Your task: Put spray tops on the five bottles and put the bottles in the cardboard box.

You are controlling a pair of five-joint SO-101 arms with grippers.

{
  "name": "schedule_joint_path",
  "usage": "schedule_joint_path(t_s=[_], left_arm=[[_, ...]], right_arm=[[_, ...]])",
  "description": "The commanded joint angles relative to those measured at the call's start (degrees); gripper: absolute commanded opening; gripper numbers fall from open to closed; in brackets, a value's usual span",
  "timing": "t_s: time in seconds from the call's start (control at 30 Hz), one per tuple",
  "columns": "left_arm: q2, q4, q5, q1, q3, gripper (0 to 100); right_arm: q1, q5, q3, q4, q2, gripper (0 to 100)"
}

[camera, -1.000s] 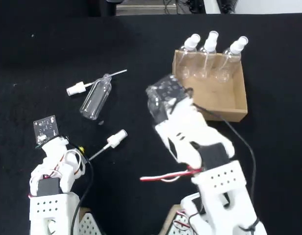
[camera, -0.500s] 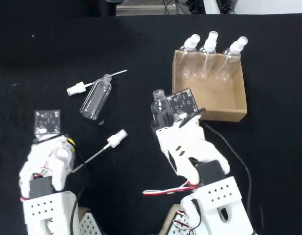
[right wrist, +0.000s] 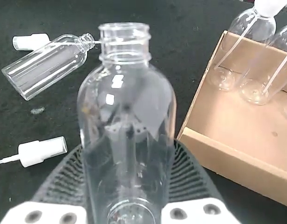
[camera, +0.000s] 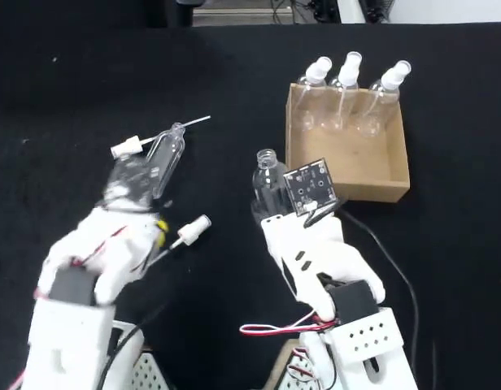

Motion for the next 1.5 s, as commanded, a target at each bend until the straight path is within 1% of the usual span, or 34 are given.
schedule_joint_path(t_s=[0.0,0.1,0.23,0.33,0.47,0.63,0.7,0.87,1.37,1.4,1.47], left_arm=[[18.9,0.4,-0.7,8.3,-8.7,20],[28.9,0.2,-0.7,12.5,-11.8,27],[40.9,-1.1,-0.7,14.8,-17.4,25],[48.6,-3.4,-1.3,15.0,-20.7,25],[56.4,-6.0,-4.8,14.7,-23.8,25],[63.1,-10.5,-5.1,12.9,-25.7,25],[64.9,-12.0,-5.1,12.7,-25.7,25],[66.9,-12.3,-4.7,12.8,-25.9,25],[67.3,-13.3,-4.7,12.8,-26.7,25],[67.3,-13.3,-4.7,12.8,-26.6,24],[67.3,-13.3,-4.7,12.8,-26.5,19]], right_arm=[[0.9,-0.4,-0.1,-1.2,-1.5,1.1],[0.9,-0.4,-0.1,-1.2,-1.5,1.1],[0.9,-0.4,0.0,-1.1,-1.5,1.1],[0.8,-0.4,0.7,-1.2,-1.7,1.1],[0.8,-0.1,0.7,-1.2,-1.7,1.1],[0.6,-0.1,0.7,-1.2,-1.7,1.1],[0.6,-0.1,0.7,-1.2,-1.7,1.1],[0.6,-0.1,0.7,-1.2,-1.7,1.1],[0.8,-0.1,0.7,-1.3,-1.7,1.1],[0.8,-0.1,0.7,-1.3,-1.7,1.1],[0.8,-0.1,0.7,-1.4,-1.7,1.1]])
